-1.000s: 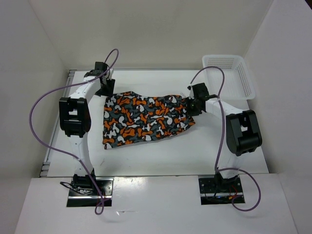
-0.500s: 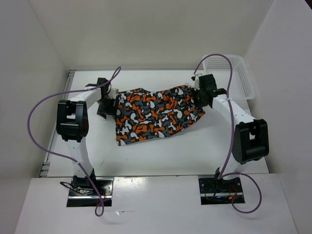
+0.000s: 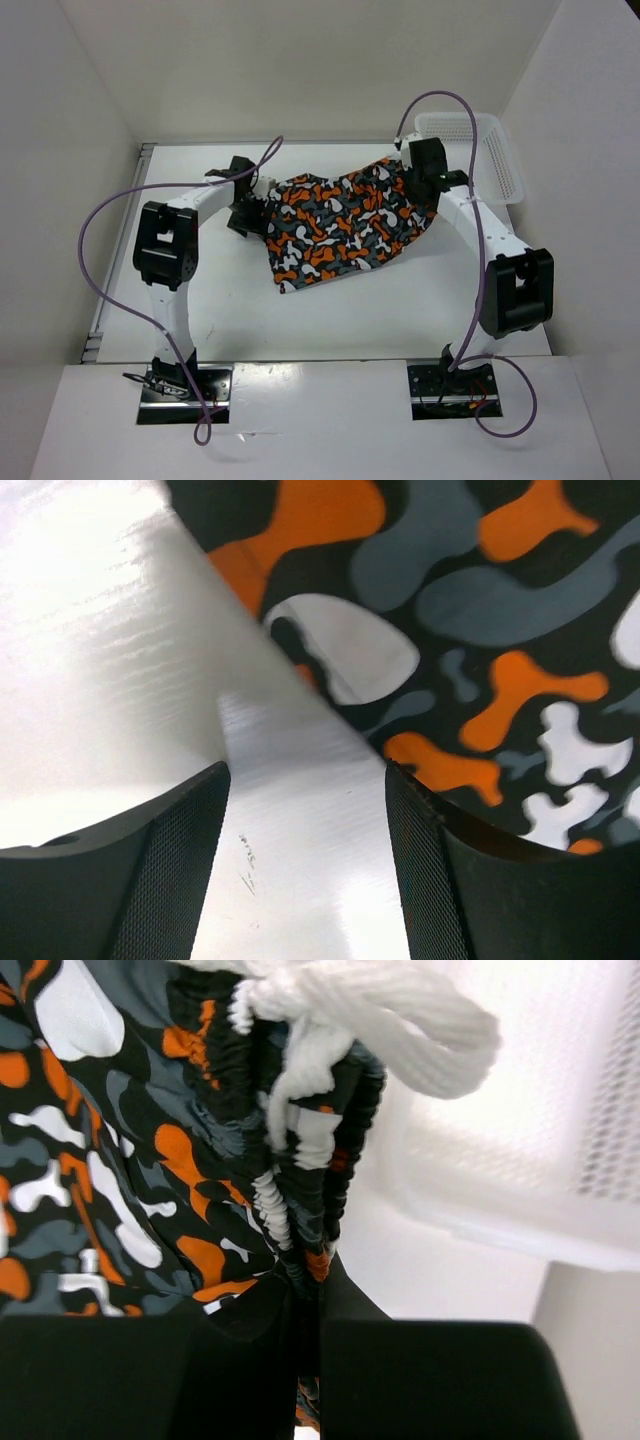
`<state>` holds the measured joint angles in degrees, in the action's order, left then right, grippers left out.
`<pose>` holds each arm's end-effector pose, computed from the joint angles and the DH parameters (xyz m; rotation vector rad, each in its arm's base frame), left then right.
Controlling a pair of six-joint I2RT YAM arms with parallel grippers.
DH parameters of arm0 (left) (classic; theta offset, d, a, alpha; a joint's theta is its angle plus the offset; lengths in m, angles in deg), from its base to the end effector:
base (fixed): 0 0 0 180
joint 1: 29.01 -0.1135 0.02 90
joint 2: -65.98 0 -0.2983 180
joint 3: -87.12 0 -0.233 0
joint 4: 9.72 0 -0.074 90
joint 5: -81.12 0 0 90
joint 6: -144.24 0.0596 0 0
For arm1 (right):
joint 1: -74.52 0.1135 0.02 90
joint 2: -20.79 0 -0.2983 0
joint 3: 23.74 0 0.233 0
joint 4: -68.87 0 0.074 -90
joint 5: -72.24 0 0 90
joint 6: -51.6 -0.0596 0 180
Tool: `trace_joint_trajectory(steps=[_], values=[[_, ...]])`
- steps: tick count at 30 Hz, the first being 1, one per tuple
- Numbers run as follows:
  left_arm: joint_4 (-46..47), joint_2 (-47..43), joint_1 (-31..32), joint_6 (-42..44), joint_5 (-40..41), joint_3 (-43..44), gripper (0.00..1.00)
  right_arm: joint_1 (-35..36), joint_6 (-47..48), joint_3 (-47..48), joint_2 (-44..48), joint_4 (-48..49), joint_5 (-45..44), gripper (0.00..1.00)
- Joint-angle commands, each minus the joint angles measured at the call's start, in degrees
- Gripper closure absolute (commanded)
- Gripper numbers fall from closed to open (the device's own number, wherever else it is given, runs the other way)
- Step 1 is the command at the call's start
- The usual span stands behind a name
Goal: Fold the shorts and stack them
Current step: Fold the shorts
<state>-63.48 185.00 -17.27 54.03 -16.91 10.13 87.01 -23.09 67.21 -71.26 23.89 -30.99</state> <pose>0.4239 -0.0966 0.1853 0.3155 2.7771 -0.2470 0.3497 0.0635 0.3120 -0.4608 2.3224 -0.2977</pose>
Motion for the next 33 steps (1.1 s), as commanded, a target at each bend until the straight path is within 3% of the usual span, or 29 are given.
trace_joint_trajectory(steps=[1,6,11,14,26,33], values=[[0.77,4.80,0.81,0.21,-3.56,1.03,0.29,2.62,3.41,4.13,-0.14,2.03,-4.43,1.00],[1.38,7.45,3.63,0.21,-6.91,4.36,0.42,8.23,3.41,6.67,-1.99,2.03,-4.96,1.00],[1.12,11.83,5.47,0.21,-8.84,9.28,0.75,13.26,3.41,7.28,-4.01,2.73,-5.49,1.00],[0.60,12.55,5.48,0.21,-7.71,9.82,0.85,15.45,2.00,10.44,-5.33,2.73,-4.96,1.00],[1.12,13.08,5.48,0.21,-2.87,11.48,0.88,30.56,-4.32,18.97,-12.00,1.68,0.48,1.00],[1.65,12.02,4.95,0.21,1.17,11.49,0.88,32.60,-8.72,21.70,-17.10,1.15,4.00,1.00]])
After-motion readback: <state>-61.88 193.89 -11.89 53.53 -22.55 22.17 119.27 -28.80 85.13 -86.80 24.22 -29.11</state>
